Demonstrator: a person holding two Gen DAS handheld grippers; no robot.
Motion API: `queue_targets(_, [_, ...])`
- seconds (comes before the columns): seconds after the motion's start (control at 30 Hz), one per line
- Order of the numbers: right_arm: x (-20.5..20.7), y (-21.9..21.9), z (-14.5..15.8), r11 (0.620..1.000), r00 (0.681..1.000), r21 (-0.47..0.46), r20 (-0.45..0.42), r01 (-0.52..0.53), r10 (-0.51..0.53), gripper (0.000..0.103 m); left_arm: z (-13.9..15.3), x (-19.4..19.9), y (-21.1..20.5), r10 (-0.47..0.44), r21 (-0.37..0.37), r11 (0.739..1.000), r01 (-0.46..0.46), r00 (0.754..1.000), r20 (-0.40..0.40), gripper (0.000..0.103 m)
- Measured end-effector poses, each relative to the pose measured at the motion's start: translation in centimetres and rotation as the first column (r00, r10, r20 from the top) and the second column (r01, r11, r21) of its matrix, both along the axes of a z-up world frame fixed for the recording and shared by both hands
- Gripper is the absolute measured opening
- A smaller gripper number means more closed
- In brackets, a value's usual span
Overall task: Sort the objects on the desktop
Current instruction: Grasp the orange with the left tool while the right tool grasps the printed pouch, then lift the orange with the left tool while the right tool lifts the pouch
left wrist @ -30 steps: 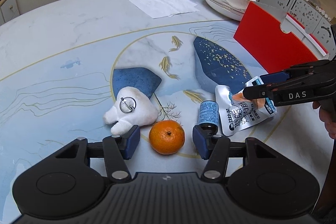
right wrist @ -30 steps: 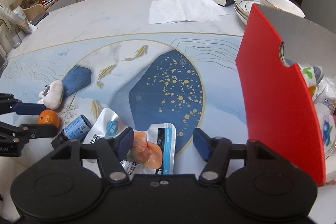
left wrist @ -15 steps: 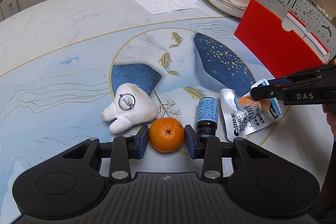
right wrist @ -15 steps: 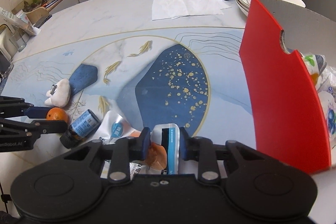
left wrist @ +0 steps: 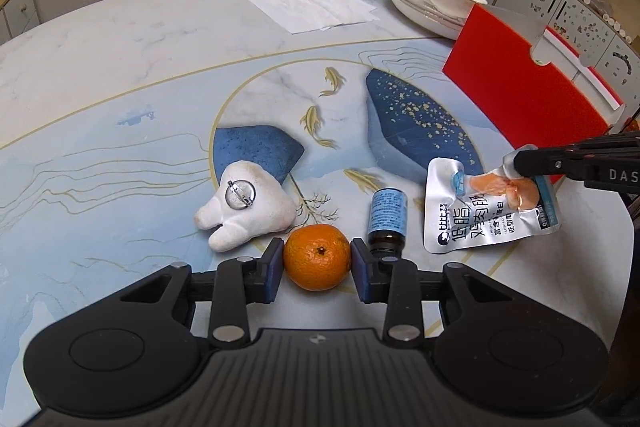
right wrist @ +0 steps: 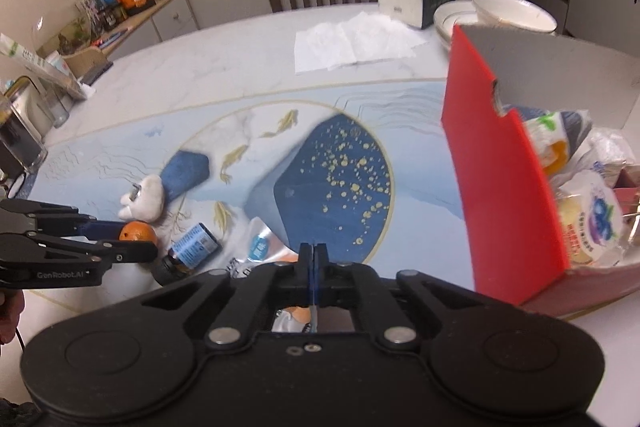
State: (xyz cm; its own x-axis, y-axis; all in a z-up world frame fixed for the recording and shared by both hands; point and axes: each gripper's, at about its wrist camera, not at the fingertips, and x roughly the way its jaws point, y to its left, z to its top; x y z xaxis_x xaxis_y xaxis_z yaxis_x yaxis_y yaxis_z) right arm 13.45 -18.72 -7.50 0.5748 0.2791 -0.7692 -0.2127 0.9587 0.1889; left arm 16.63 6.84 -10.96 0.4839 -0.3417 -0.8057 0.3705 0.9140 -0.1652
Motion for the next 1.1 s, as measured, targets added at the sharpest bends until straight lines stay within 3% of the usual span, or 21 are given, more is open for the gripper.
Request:
queue_targets(0.37, [-2.2,-1.4,2.8,0.999,0.996,0.006,0.079,0.040,-0.041,0.000,2.6,-1.6,-1.5,-0.043,-0.031,0.999,0.043,0.999,0.019,0.034])
queue_targets(0.6, [-2.7,-2.4,2.2,0.999,0.998,-0.006,0.046,0.036,-0.036,0.001,3.5,-2.1,-2.7,-0.068,-0.036,0.997,0.069,0.997,0.036,0.034])
queue_targets(0.67, [-2.8,-2.4,1.8,1.000,1.000,-0.012,0.021,0.000,0.000,0.017,3.5,-2.3,-2.8,-0.072,-0.036,0.997,0.073,0.997,0.034,0.034])
queue_targets(0.73, [-3.0,-2.1,1.5,0.998,0.999,-0.033,0.011,-0.046,0.047,0.021,3.4,-2.4,-3.0,-0.074,-0.036,0.997,0.075,0.997,0.032,0.034])
queue_targets(0.9, [-3.1,-1.0,0.7,0.984,0.987,-0.076,-0.015,-0.161,0.160,0.046,3.4,-2.8,-3.2,-0.074,-0.034,0.997,0.075,0.997,0.027,0.034])
queue_targets(0.97, [-3.2,-0.4,0.4,0.972,0.976,-0.092,-0.023,-0.217,0.216,0.063,3.4,-2.8,-3.2,-0.070,-0.033,0.997,0.071,0.997,0.024,0.034])
queue_targets(1.1, [-3.4,0.9,-0.5,0.939,0.948,-0.133,-0.040,-0.318,0.316,0.068,3.3,-2.9,-3.1,-0.061,-0.029,0.998,0.061,0.998,0.020,0.034])
